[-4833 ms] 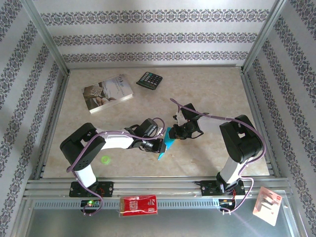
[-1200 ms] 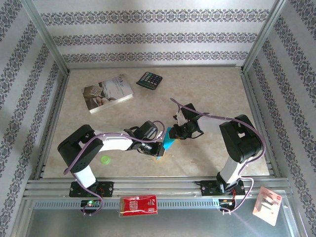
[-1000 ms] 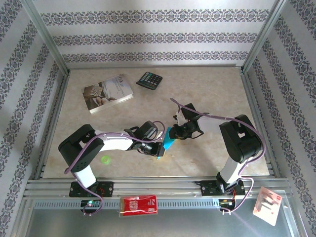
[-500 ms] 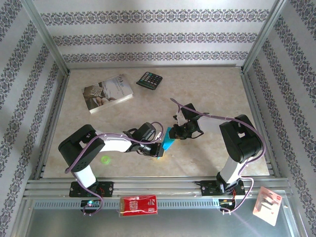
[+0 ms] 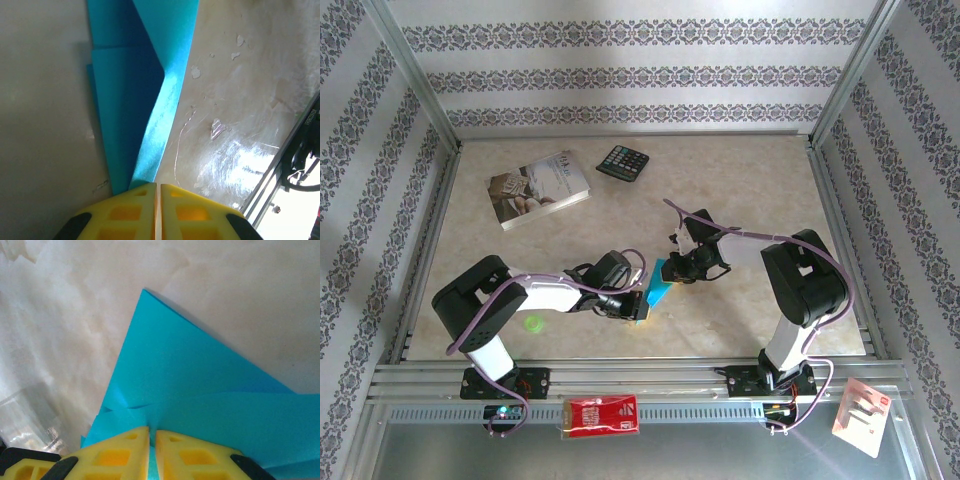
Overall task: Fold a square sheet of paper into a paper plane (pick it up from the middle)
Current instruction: Fold the wing for the fifth time at the center of the table.
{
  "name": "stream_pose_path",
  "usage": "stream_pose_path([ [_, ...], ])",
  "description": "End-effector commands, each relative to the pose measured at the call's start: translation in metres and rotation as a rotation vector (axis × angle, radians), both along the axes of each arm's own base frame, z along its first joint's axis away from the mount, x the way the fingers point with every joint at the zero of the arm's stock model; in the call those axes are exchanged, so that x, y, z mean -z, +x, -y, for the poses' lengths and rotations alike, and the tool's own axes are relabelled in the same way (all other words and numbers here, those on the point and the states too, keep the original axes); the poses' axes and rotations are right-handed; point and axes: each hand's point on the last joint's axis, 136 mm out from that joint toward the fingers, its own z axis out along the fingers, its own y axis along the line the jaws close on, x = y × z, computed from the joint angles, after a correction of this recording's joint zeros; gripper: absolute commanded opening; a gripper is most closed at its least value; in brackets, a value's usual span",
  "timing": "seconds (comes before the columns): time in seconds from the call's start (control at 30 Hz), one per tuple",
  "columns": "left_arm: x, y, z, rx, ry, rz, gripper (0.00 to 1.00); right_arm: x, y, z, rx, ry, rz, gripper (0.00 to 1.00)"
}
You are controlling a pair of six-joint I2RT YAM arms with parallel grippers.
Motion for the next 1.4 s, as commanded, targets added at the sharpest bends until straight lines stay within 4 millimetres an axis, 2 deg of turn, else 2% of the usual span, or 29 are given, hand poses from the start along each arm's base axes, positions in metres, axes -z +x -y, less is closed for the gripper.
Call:
stream_pose_path([
  [0.0,0.026,-0.032,-0.03,-0.002,0.117,-0.145,0.1,0.038,-0.017,0.033,0.041,-0.184,-0.09,0.2],
  [0.57,0.025,-0.049,-0.045,-0.015,0.127,-0.172,0.1,0.041,-0.017,0.035,0.049,-0.192,-0.103,0.19],
  [0.7,0.019,-0.053,-0.048,-0.006,0.12,-0.174,0.1,0.041,-0.018,0.035,0.048,-0.192,-0.105,0.19],
  [0.8,-0.001,-0.048,-0.037,0.018,0.057,-0.14,0.12,0.041,-0.018,0.035,0.046,-0.191,-0.103,0.19],
  [0.93,-0.038,-0.029,-0.017,0.018,-0.056,-0.047,0.14,0.04,-0.017,0.034,0.046,-0.187,-0.099,0.19],
  [1.03,-0.052,-0.02,-0.003,0.021,-0.103,-0.029,0.14,0.04,-0.017,0.033,0.047,-0.183,-0.099,0.19],
  [1.17,-0.044,-0.012,0.008,0.034,-0.09,-0.04,0.14,0.039,-0.017,0.033,0.044,-0.182,-0.098,0.19],
  [1.37,-0.025,0.001,0.007,0.025,-0.022,-0.035,0.13,0.038,-0.016,0.033,0.044,-0.175,-0.095,0.2],
])
